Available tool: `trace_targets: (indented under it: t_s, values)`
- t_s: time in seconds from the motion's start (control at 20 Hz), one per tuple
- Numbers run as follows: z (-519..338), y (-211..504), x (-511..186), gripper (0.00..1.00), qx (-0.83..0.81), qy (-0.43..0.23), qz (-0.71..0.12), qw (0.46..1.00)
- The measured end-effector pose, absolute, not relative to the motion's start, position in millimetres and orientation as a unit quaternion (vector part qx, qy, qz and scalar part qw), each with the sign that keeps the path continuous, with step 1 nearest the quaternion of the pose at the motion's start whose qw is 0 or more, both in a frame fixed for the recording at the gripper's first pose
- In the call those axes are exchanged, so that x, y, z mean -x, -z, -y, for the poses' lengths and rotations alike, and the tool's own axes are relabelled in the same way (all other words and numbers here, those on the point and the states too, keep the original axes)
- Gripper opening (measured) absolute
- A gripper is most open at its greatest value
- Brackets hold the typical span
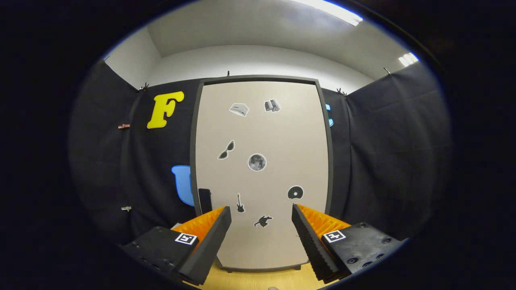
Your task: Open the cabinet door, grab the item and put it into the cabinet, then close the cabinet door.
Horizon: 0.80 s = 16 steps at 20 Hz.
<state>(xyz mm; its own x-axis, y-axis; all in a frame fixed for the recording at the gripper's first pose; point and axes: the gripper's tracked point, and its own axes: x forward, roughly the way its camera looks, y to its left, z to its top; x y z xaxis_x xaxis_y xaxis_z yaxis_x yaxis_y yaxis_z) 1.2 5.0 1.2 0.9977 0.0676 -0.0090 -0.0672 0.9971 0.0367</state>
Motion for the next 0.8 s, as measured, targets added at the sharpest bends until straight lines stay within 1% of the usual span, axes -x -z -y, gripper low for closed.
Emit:
trace_targets:
  t_s: [0.4, 0.8]
  values:
    - [-38, 18, -7, 0.97, -0.009, -0.096, -0.024, 0.995]
    - [-82, 61, -55, 0.97, 0.01, -0.106, -0.045, 0.993]
